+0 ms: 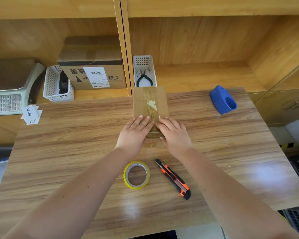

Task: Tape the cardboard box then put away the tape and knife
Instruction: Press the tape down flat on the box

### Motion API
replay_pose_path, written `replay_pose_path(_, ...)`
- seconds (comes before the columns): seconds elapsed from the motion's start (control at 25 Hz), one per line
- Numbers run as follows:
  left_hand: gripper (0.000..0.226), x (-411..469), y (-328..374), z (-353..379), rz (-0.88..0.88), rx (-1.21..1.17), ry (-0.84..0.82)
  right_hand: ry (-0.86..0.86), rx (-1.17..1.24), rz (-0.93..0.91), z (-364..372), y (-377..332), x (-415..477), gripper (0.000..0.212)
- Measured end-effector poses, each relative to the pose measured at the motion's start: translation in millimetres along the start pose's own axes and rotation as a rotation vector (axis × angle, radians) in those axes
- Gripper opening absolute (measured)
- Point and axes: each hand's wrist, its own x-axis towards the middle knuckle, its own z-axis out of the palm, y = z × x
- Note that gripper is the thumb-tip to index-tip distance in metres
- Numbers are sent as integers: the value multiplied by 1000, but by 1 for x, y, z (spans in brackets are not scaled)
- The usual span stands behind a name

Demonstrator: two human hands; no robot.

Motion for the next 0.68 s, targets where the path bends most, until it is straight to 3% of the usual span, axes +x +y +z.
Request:
replay_pose_path(0.2,70,-22,9,-15,-115,-75,74,-55,103,9,-9,-2,-8,62)
replay_pose_path(0.36,55,-59,12,-13,-322,-321,89,-23,184,0,-19,-8,-39,67)
replay_pose_path(0.52,51,-92,11,2,-388,-388,-108,-76,297,-11,-2,-19,-77,63)
replay_pose_path(0.68,47,-101,20,13,-337,-469,-315,-279,574,205,26,-35,-95,67)
